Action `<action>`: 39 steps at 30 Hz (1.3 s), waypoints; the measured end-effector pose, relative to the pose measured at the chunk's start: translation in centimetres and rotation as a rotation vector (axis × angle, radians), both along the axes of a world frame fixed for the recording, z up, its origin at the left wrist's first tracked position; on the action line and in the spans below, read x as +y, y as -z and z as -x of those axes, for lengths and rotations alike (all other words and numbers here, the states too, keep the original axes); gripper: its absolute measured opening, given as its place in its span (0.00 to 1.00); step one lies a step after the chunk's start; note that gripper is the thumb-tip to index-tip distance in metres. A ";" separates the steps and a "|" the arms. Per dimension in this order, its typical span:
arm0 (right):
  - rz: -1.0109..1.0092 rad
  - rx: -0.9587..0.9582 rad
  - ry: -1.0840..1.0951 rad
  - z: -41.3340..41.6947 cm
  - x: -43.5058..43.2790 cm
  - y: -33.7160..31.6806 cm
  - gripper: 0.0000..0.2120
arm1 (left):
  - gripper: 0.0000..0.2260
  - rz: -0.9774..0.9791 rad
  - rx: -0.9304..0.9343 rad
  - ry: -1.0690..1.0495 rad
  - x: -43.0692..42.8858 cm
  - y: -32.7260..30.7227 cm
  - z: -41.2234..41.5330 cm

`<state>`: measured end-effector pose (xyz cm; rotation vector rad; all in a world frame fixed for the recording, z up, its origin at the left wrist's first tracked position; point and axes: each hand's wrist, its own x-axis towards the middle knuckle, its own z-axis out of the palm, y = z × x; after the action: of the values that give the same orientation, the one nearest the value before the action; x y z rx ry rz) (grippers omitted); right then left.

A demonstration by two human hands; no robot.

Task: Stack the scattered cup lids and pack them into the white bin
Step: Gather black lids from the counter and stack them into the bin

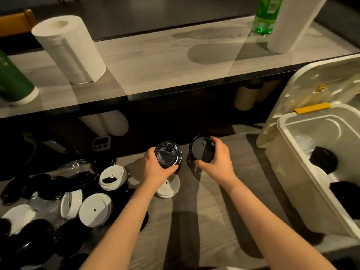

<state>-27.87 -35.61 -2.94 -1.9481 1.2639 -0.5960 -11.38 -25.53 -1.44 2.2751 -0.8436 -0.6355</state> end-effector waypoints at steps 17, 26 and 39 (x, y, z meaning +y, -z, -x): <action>0.172 -0.173 0.165 18.9 -4.0 -11.8 0.40 | 0.38 0.256 -0.038 0.178 -5.7 -8.4 17.0; -0.036 0.116 0.030 30.0 -8.4 -11.5 0.41 | 0.32 0.321 -0.002 0.242 -8.5 -9.2 24.4; -0.258 0.890 -0.249 34.3 -9.1 -5.7 0.45 | 0.35 0.318 0.010 0.314 -10.8 -8.1 29.2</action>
<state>-62.19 -44.74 2.76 -2.1537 1.4533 0.6124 -40.53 -36.29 6.70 1.8697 -1.2182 -0.5983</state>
